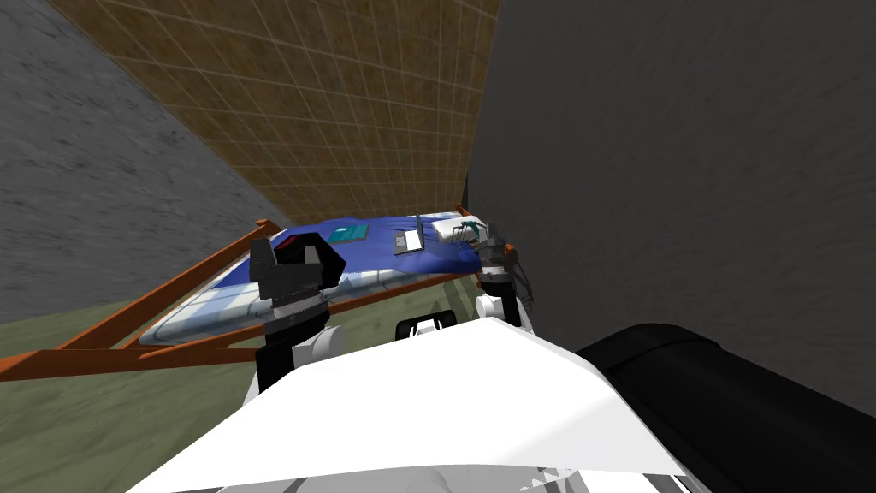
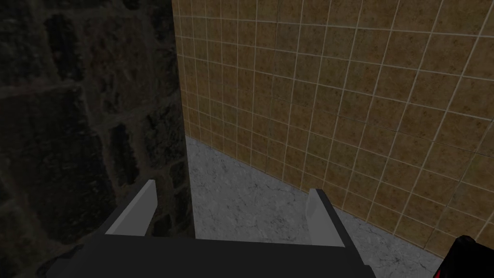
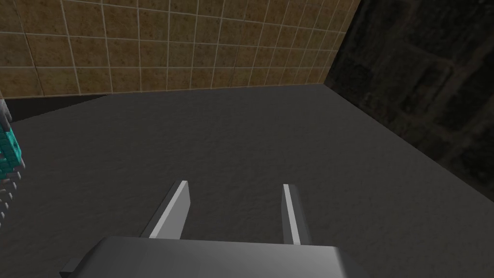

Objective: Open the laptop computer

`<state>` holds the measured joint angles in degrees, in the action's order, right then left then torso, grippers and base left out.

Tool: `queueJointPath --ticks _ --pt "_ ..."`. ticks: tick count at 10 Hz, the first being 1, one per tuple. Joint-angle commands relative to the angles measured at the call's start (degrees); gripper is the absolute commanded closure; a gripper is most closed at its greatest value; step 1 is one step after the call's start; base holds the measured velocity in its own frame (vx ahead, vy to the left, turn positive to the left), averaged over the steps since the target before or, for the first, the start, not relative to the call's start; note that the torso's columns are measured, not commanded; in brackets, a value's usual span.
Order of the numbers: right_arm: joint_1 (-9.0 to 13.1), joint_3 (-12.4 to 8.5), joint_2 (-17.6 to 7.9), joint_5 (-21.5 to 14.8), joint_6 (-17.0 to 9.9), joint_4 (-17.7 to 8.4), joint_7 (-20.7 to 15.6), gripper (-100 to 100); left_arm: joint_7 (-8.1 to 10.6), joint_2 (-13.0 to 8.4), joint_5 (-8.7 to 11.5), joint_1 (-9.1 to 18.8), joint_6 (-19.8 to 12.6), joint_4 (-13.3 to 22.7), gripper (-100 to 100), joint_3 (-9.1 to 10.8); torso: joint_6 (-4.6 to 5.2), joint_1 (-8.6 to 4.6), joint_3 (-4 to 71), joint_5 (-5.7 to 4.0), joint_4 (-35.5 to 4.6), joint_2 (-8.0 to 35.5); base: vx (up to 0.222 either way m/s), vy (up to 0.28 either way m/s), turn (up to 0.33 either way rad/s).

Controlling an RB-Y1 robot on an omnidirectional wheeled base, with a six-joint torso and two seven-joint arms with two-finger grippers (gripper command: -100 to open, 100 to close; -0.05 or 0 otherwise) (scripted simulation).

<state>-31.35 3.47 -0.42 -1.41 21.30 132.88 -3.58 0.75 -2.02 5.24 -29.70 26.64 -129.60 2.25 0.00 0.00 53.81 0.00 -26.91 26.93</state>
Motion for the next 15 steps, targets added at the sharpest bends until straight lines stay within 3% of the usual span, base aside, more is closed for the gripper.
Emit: queueJointPath --ticks 1,2,3,4,7,15 --pt "0.0 0.0 0.0 0.0 0.0 0.0 0.0 0 0.0 0.0 0.0 0.0 0.0 0.0 0 0.0 0.0 0.0 8.46 0.0 -4.23 4.23 0.0 0.0 0.0" --pt "0.0 0.0 0.0 0.0 0.0 0.0 0.0 0 0.0 0.0 0.0 0.0 0.0 0.0 0 0.0 0.0 0.0 16.92 0.0 -8.46 8.46 0.0 0.0 0.0" --pt "0.0 0.0 0.0 0.0 0.0 0.0 0.0 0 -0.11 -1.91 -0.22 0.41 -0.9 0.35 -100 0.41 0.0 0.0 25.38 0.0 -12.69 12.69 0.009 -0.025 -0.064" --pt "0.0 0.0 0.0 0.0 0.0 -0.02 0.0 0 -0.17 -2.72 -0.36 0.67 -1.49 0.58 -100 0.68 0.01 -0.07 29.33 -0.02 -14.57 14.61 0.01 -0.042 -0.069" --pt "-0.01 0.01 0.01 0.0 -0.01 -0.03 0.0 0 -0.57 -5.32 -1.21 2.21 -4.92 1.84 -100 2.27 0.0 -0.09 30.77 -0.03 -15.34 15.3 0.017 -0.073 -0.098" --pt "-0.01 0.01 0.01 0.0 -0.01 -0.03 0.0 0 -1.78 -7.35 -3.71 6.72 -15.13 5.14 -100 7.02 0.0 -0.05 30.78 -0.02 -15.36 15.32 0.026 -0.083 -0.114"
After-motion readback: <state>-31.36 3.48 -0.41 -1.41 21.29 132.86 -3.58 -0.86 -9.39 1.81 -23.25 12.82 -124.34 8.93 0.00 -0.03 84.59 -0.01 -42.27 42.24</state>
